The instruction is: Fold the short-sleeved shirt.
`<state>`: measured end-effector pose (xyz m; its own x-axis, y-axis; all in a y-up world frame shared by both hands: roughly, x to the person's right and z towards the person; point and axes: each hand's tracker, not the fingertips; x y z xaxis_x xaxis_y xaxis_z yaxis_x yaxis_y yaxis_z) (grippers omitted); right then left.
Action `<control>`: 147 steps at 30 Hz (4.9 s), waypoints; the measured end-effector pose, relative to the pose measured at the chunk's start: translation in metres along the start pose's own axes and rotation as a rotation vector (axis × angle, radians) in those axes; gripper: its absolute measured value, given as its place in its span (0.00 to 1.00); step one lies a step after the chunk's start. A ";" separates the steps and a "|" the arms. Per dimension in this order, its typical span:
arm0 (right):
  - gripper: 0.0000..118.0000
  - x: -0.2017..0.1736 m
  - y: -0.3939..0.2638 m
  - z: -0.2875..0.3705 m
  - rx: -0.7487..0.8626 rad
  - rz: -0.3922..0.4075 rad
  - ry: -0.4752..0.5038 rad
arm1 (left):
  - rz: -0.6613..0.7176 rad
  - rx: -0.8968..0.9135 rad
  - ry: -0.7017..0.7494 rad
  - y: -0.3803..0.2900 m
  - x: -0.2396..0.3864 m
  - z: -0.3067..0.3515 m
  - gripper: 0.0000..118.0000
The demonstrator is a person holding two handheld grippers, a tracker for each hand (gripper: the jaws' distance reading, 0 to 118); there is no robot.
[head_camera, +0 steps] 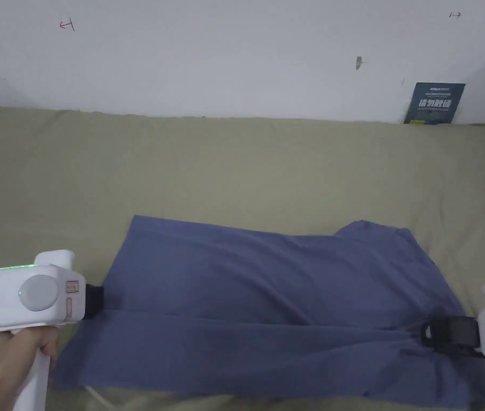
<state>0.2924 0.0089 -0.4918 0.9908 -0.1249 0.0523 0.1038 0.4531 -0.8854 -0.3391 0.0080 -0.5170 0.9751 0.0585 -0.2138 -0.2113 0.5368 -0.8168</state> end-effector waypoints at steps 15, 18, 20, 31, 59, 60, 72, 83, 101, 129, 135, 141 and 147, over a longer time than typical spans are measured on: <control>0.01 -0.007 -0.107 0.064 0.142 0.042 0.005 | 0.082 0.026 -0.021 -0.089 -0.059 0.087 0.02; 0.01 0.001 -0.131 0.060 0.152 0.023 0.009 | 0.075 -0.028 -0.052 -0.111 -0.057 0.087 0.02; 0.01 0.002 -0.137 0.058 0.145 0.013 0.015 | 0.092 -0.025 -0.060 -0.114 -0.049 0.087 0.02; 0.01 0.007 -0.131 0.052 0.118 0.020 0.011 | 0.093 -0.053 -0.065 -0.085 -0.004 0.020 0.97; 0.94 -0.015 -0.069 0.011 0.015 0.035 0.003 | -0.041 -0.089 -0.014 -0.074 0.003 0.010 0.10; 0.82 -0.017 -0.070 0.009 0.016 0.038 -0.008 | -0.042 -0.088 -0.011 -0.080 0.010 0.018 0.10; 0.10 -0.020 -0.080 0.052 0.094 0.090 0.043 | -0.047 -0.078 -0.006 -0.077 0.005 0.039 0.10; 0.10 0.003 -0.122 0.088 0.088 0.042 0.085 | -0.045 -0.067 -0.021 -0.122 -0.005 0.099 0.10; 1.00 0.023 -0.202 0.098 -0.038 -0.058 0.045 | 0.013 -0.110 -0.025 -0.214 -0.017 0.136 0.92; 0.01 -0.018 -0.005 0.014 0.088 0.128 -0.044 | -0.116 -0.120 -0.013 0.031 0.047 -0.067 0.96; 0.01 -0.008 0.001 -0.001 0.065 0.129 -0.054 | -0.149 -0.112 -0.008 0.029 0.065 -0.052 0.76; 0.01 0.005 0.015 0.001 0.084 0.070 -0.054 | -0.227 -0.076 0.001 0.029 0.082 -0.053 0.09; 0.04 0.013 0.038 -0.002 0.099 0.015 -0.041 | -0.209 -0.084 0.007 0.013 0.090 -0.037 0.09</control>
<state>0.3090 0.0228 -0.5260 0.9948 -0.0825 0.0601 0.0953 0.5399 -0.8363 -0.2569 -0.0111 -0.5671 0.9979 -0.0526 -0.0390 -0.0101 0.4644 -0.8856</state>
